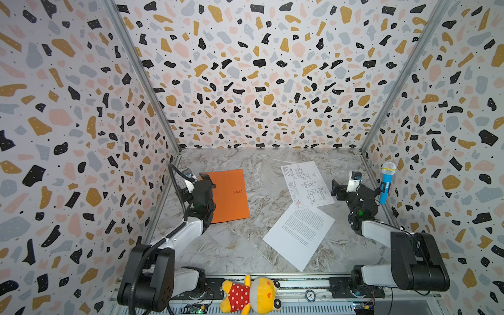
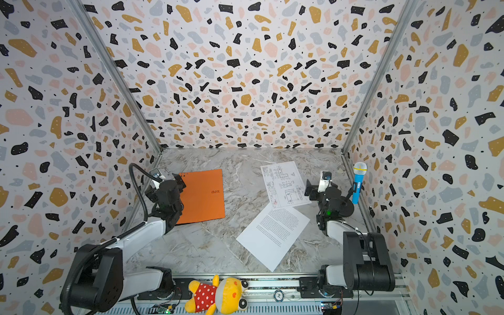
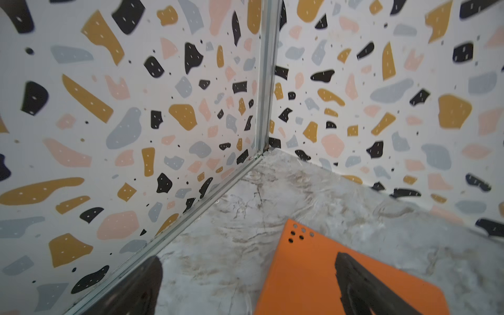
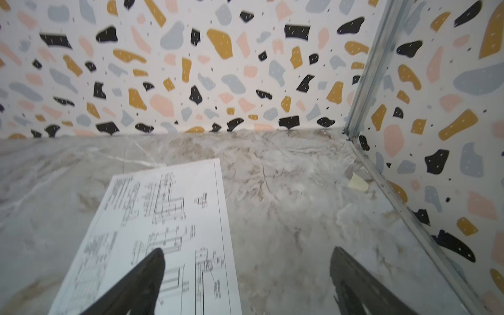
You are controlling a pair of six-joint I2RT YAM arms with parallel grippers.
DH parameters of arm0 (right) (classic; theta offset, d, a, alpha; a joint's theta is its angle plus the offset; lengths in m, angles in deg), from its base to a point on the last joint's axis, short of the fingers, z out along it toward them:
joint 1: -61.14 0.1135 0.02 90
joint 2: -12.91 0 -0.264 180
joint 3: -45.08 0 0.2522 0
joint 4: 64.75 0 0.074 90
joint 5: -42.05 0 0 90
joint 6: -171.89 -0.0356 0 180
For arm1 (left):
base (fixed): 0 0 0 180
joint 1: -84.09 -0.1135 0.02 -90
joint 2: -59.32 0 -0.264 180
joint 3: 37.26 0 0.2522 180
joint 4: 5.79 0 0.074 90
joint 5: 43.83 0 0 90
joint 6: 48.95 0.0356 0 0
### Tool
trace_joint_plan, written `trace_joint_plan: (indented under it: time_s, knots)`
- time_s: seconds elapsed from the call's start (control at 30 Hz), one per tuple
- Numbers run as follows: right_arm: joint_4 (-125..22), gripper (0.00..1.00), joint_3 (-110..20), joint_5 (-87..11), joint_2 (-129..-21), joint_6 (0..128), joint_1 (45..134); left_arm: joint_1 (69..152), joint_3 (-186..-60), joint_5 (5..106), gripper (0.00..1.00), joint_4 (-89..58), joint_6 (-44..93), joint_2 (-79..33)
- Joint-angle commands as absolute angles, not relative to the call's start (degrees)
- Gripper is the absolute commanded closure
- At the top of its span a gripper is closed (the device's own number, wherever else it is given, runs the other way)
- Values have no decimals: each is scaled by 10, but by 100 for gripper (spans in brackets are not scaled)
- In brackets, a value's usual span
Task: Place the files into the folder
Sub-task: 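Move the left gripper over the orange folder while the right gripper reaches toward it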
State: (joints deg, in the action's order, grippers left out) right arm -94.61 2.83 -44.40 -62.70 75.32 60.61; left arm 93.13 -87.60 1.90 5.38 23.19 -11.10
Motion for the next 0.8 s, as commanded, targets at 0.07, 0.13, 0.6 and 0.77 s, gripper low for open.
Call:
trace_joint_plan:
  time_s: [0.07, 0.13, 0.6, 0.77]
  knots:
    - [-766, 10, -44, -348, -615, 642, 624, 928, -842, 26, 0, -92, 136, -34]
    - [-751, 11, -63, -312, -627, 618, 652, 928, -806, 52, 0, -64, 113, -5]
    - [-665, 22, -223, -175, -804, 528, 838, 882, -898, 187, 0, -233, 34, -163]
    - [-667, 22, -233, -197, -822, 513, 876, 863, -898, 234, 1, -217, 51, -195]
